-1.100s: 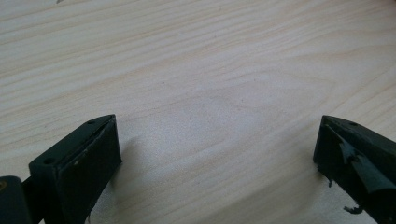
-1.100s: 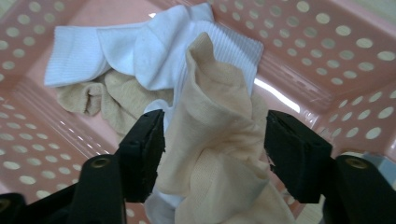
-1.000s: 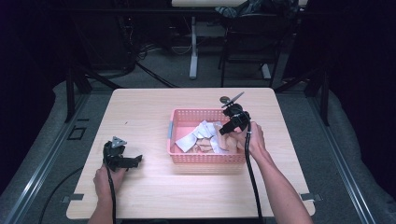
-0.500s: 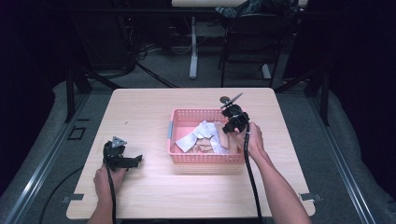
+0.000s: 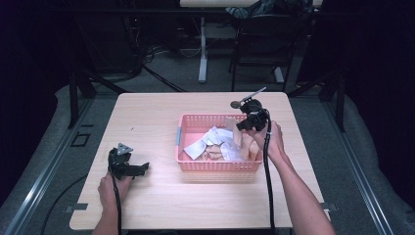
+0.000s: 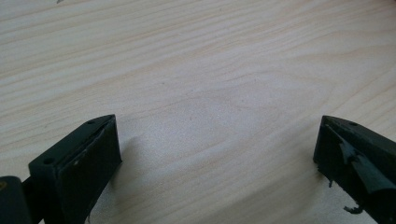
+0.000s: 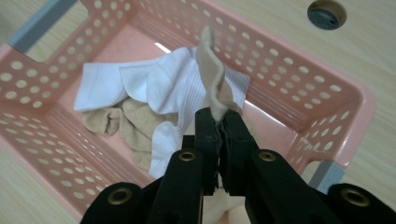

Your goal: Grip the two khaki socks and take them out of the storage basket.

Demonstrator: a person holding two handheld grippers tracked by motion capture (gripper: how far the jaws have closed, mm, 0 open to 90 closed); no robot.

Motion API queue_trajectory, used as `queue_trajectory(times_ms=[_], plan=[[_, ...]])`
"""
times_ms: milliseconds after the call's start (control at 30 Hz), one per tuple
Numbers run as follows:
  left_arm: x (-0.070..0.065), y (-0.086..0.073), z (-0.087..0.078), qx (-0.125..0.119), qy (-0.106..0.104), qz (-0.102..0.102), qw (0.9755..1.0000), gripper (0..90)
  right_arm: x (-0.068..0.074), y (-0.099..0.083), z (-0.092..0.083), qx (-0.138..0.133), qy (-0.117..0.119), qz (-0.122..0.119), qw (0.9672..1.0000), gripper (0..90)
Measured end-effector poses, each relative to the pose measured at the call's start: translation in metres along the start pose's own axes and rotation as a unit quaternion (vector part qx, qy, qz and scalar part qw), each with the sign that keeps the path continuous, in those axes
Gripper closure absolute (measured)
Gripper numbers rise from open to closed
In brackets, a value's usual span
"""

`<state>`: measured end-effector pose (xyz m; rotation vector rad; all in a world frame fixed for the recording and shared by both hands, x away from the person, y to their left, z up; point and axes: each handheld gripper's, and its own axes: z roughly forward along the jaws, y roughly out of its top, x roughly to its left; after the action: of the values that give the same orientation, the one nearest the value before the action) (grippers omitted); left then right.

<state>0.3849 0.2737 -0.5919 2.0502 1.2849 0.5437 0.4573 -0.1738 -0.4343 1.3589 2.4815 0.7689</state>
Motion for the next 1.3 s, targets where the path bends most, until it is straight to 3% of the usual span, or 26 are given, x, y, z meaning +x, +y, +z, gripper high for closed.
queue_trajectory(times_ms=[267, 567, 1300], plan=[[0.0, 0.0, 0.0, -0.001, 0.0, 0.001, 1.0, 0.2, 0.003, 0.01, -0.025, -0.026, -0.008, -0.003, 0.9996, 86.7], [0.0, 0.0, 0.0, 0.0, 0.0, 0.0, 1.0, 0.2, 0.003, 0.016, -0.05, -0.054, 0.0, -0.009, 0.9985, 87.1], [-0.001, 0.0, 0.0, -0.002, 0.004, 0.001, 1.0, 0.1, -0.009, 0.017, -0.088, -0.07, -0.013, -0.009, 0.9974, 87.4]])
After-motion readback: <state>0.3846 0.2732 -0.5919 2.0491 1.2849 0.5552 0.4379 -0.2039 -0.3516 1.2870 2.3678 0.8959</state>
